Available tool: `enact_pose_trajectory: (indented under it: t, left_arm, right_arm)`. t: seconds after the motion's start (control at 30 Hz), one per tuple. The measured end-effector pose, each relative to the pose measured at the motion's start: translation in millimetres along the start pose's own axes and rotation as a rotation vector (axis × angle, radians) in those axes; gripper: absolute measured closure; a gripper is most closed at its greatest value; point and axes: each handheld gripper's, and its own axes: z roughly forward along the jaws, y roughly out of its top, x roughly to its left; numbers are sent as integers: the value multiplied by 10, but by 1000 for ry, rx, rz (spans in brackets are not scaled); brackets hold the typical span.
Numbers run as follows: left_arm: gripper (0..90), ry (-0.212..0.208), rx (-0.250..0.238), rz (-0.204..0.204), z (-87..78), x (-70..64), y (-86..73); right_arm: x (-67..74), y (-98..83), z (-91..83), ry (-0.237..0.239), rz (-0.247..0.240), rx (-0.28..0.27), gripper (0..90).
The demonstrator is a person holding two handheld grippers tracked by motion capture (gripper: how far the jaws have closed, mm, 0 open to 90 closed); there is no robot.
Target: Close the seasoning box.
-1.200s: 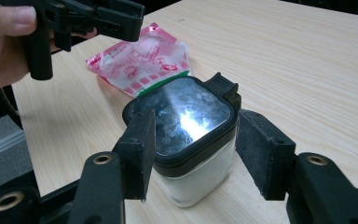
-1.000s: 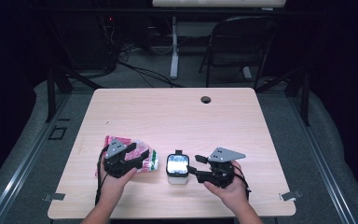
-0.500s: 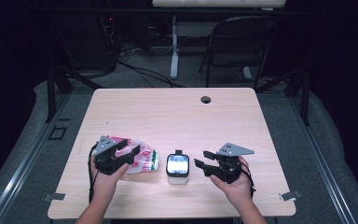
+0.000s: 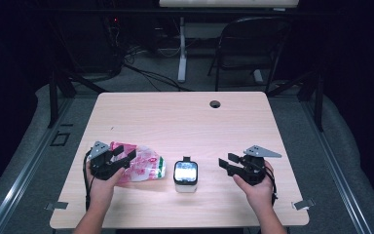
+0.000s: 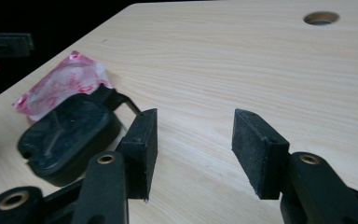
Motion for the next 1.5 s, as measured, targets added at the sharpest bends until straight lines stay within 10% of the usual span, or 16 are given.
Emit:
enact_pose_trajectory:
  t: [0.87,1.5]
  left_arm:
    - [438,48,116,8,211,123,-225]
    - [431,56,117,8,228,102,-229]
  right_arm:
    - [-161,-258,245,-53,39,139,502]
    - [-235,-274,173,-68,82,110,474]
